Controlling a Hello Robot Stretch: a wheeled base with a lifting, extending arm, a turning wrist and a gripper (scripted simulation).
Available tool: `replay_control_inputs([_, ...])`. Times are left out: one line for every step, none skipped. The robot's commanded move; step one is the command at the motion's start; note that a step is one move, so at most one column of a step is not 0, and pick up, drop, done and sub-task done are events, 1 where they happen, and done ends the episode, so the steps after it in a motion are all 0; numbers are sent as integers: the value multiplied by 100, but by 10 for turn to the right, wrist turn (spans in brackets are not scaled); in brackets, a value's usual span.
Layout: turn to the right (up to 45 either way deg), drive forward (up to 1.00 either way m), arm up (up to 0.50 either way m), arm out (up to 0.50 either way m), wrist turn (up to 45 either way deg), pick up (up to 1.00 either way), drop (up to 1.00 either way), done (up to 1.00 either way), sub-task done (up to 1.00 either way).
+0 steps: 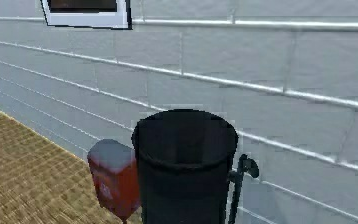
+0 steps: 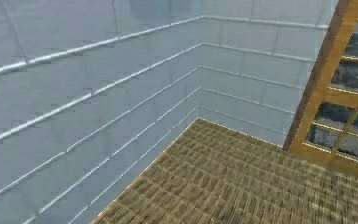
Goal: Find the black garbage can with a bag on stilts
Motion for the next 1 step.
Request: replay_control_inputs([0, 0, 0, 0, 0, 0, 0, 100, 0])
